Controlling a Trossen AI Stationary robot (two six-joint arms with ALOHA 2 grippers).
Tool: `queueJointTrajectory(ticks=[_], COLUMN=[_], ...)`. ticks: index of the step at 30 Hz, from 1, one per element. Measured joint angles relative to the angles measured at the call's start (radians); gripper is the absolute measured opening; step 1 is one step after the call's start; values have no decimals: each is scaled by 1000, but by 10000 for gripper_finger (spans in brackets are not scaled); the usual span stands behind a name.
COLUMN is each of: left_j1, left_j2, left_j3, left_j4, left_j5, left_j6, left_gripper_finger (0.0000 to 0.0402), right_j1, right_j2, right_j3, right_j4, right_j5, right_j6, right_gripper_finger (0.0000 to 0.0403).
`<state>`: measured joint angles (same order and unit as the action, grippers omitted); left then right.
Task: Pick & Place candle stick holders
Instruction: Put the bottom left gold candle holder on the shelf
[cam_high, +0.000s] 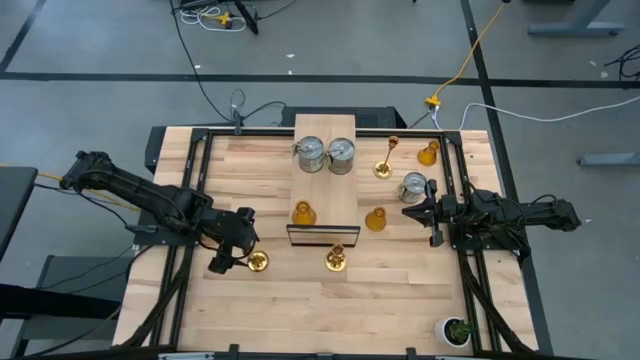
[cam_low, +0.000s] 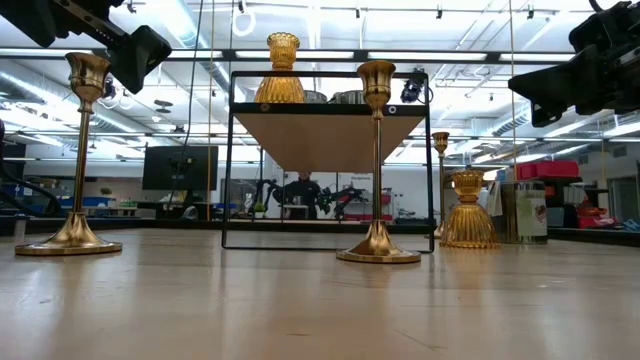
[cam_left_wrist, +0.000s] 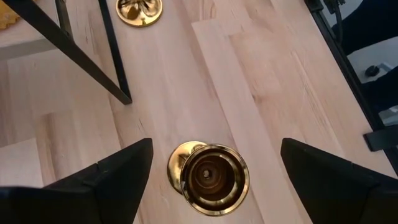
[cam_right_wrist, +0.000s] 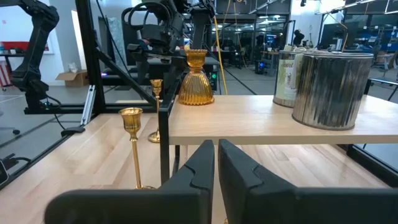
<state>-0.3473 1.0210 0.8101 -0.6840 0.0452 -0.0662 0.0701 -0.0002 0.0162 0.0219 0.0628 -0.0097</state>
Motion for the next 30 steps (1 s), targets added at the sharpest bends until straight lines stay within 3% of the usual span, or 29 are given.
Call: queueJointTrajectory(ticks=[6, 22, 30], left_j1=[0, 0, 0], left_j2=[0, 0, 0], left_j3=[0, 0, 0], left_j4=[-1, -10, -10], left_j5=[-4, -8, -8], left_j6=[1, 1, 0], left_gripper_finger=[340, 208, 170], right_j1=[0, 0, 0], right_j2=[0, 0, 0], right_j3=[0, 0, 0], right_j4=[0, 0, 0], right_j5=[0, 0, 0], right_j6=[0, 0, 0], right_gripper_finger=[27, 27, 27])
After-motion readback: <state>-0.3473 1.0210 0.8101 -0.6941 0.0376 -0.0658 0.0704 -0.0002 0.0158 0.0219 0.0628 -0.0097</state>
